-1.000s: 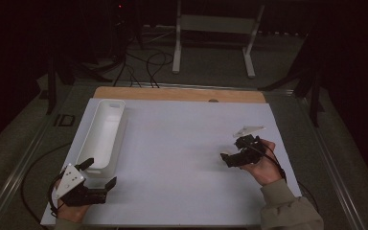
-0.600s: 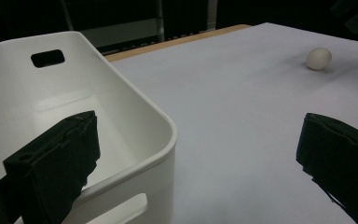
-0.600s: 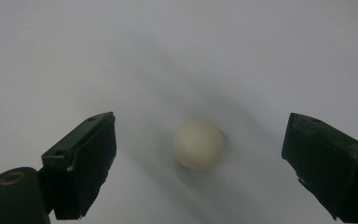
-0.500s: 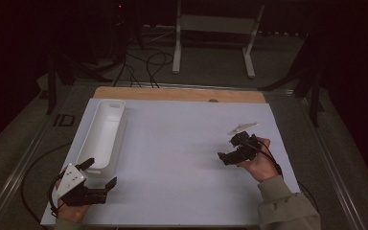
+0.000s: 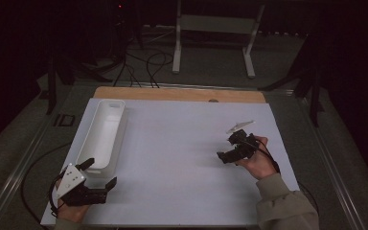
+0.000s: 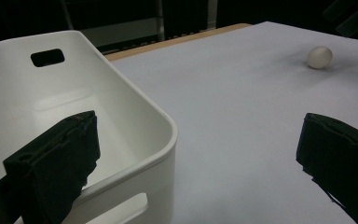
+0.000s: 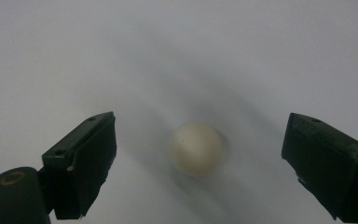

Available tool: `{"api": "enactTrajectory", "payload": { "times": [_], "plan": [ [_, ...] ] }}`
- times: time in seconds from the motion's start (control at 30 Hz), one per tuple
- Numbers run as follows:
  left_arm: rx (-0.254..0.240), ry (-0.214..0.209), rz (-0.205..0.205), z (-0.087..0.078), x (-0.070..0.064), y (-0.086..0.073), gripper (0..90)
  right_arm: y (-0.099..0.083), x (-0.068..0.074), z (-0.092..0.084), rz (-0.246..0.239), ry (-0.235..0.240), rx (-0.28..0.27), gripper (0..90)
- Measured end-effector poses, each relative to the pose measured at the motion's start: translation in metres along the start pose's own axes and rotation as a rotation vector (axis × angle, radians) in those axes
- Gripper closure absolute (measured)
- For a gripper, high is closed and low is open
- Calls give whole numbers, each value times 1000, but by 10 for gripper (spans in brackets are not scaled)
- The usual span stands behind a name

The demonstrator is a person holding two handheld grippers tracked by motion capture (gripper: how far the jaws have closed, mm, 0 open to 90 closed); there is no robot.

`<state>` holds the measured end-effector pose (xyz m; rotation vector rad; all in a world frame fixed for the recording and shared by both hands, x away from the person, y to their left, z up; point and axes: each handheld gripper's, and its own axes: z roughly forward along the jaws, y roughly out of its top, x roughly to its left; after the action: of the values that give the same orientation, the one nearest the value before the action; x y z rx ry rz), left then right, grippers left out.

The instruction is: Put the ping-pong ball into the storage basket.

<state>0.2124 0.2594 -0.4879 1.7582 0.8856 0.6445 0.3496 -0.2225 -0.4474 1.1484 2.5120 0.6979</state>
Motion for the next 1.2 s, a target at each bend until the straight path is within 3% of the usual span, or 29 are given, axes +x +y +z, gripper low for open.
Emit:
{"api": "enactTrajectory", "payload": {
  "times": [1.2],
  "plan": [
    [8,0,6,1,0,0,1,2,-5,24,15,18,106,96]
  ]
}}
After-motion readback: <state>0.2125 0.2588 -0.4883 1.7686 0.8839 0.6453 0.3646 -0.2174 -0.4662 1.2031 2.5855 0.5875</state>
